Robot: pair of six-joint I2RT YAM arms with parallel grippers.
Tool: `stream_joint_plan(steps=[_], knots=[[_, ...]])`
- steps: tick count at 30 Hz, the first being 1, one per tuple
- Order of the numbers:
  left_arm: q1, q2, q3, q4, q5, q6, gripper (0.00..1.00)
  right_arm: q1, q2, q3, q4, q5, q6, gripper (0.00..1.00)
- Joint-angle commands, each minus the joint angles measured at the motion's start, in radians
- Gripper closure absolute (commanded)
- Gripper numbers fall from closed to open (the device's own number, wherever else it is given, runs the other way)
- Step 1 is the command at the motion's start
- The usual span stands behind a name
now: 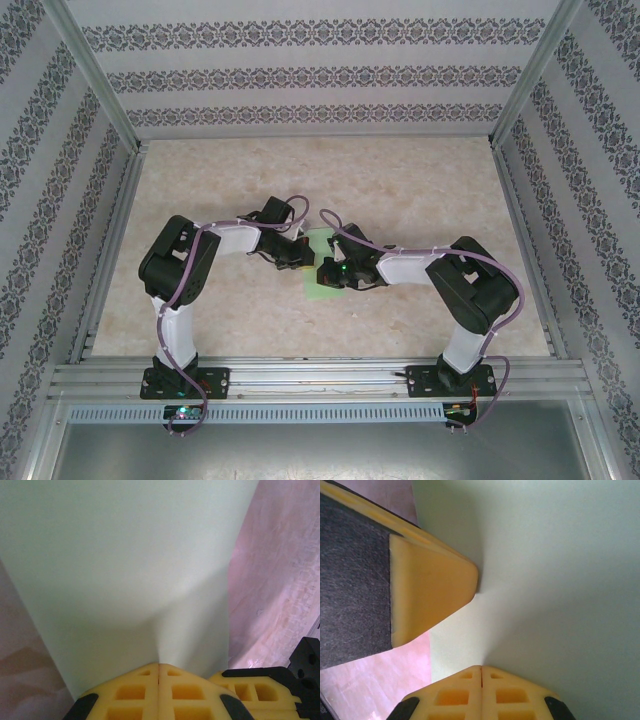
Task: Fold a paper plane with a square sheet of paper (fold left side to right side)
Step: First fold the square sheet of paper in half at the center of the table.
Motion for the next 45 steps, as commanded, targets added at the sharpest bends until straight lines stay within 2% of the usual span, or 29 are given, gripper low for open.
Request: stream_joint_plan(steps=[1, 22, 33, 45], knots=[[0.049, 0.040, -0.012, 0.055, -0.125, 0.025, 0.99, -0.013, 0.049, -0.037, -0.193, 0.084, -0.035, 1.00], [0.120, 0.135, 0.168, 0.003, -0.161, 0.068, 0.98, -0.013, 0.068, -0.024, -0.185, -0.003, -0.043, 1.00], [0.166, 0.171, 0.221, -0.001, -0.163, 0.086, 0.96, -0.009, 0.069, -0.041, -0.157, -0.011, -0.015, 1.00], [0.209, 0.244, 0.355, -0.054, -0.164, 0.103, 0.95, 0.002, 0.064, -0.053, -0.132, -0.011, 0.015, 1.00]])
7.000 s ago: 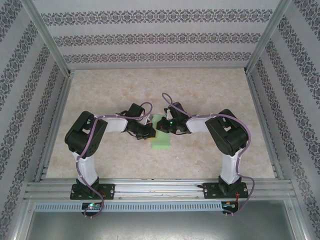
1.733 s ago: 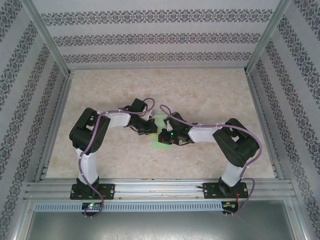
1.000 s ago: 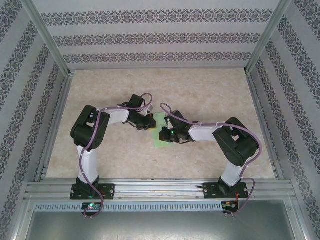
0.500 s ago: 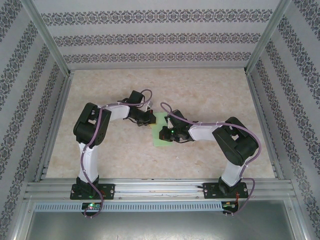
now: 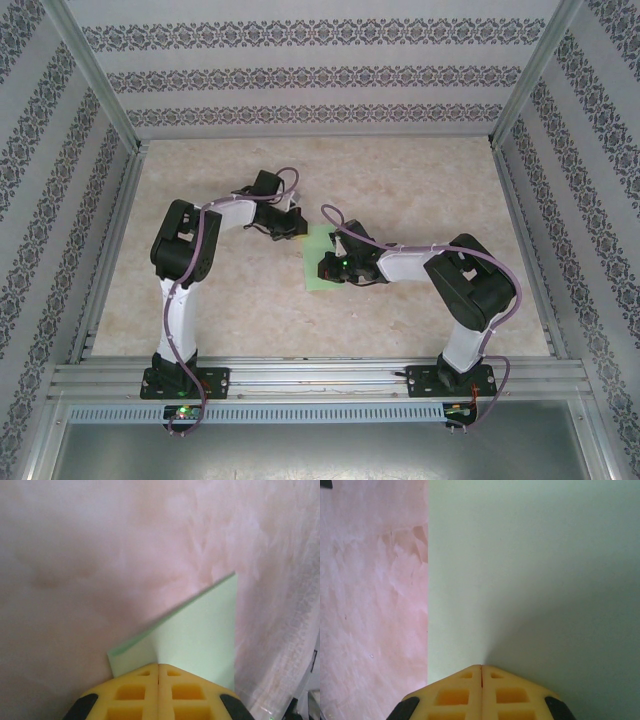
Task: Fold a paper plane with a square sheet of paper (fold left side to right side)
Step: First fold the square sheet of paper in half at the center of the table, then hold the square sheet of paper at the center of the table.
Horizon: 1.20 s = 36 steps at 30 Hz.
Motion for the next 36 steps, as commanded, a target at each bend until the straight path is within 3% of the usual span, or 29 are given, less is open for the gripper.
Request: stream_joint_plan(steps=[1, 7, 16, 21, 25, 36], knots=[[0.071, 0.054, 0.051, 0.027, -0.160, 0.044, 0.95, 0.021, 0.044, -0.061, -0.182, -0.022, 0.025, 1.00], [0.072, 0.053, 0.085, 0.008, -0.146, 0.041, 0.96, 0.027, 0.036, -0.080, -0.138, -0.015, 0.071, 1.00], [0.066, -0.255, -0.173, 0.120, -0.114, -0.019, 0.95, 0.060, 0.012, -0.117, -0.012, 0.011, 0.166, 1.00], [0.016, -0.371, -0.345, 0.164, -0.060, -0.090, 0.95, 0.072, 0.012, -0.115, -0.006, 0.049, 0.178, 1.00], [-0.036, -0.389, -0.431, 0.211, -0.049, -0.145, 0.96, 0.074, 0.017, -0.119, 0.004, 0.065, 0.188, 1.00], [-0.072, -0.306, -0.405, 0.208, -0.051, -0.130, 0.96, 0.090, 0.045, -0.101, 0.003, 0.064, 0.190, 1.00]])
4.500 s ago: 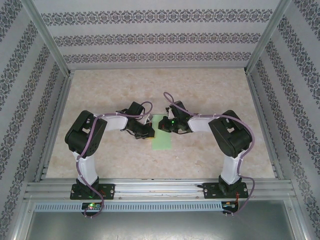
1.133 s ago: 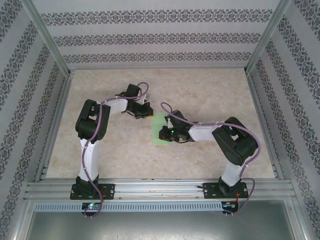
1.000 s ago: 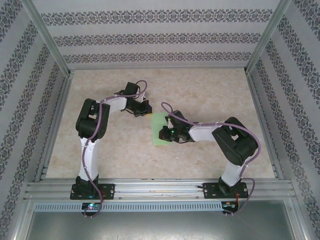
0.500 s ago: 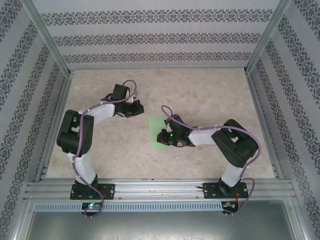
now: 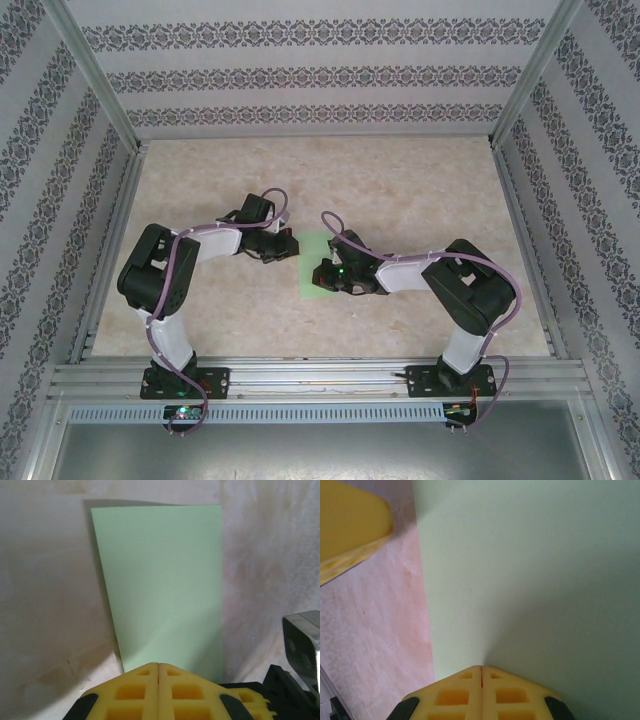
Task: Fold a paper plane with a square sheet of paper (fold left side to right side)
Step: Hold the square sheet of paper at the center of the table.
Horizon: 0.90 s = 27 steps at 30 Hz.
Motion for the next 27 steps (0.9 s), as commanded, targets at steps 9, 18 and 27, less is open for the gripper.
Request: stream_joint_plan(steps=[9, 18, 27], knots=[[-0.023, 0.086, 0.042, 0.026, 0.000, 0.003, 0.96, 0.022, 0.051, -0.033, -0.127, 0.040, 0.011, 1.00], [-0.025, 0.106, 0.037, -0.019, -0.029, 0.048, 0.96, 0.010, -0.020, 0.000, -0.088, -0.009, 0.003, 0.84], [-0.028, 0.120, 0.030, -0.031, -0.019, 0.078, 0.99, -0.098, -0.148, 0.035, -0.182, -0.084, -0.080, 0.67]])
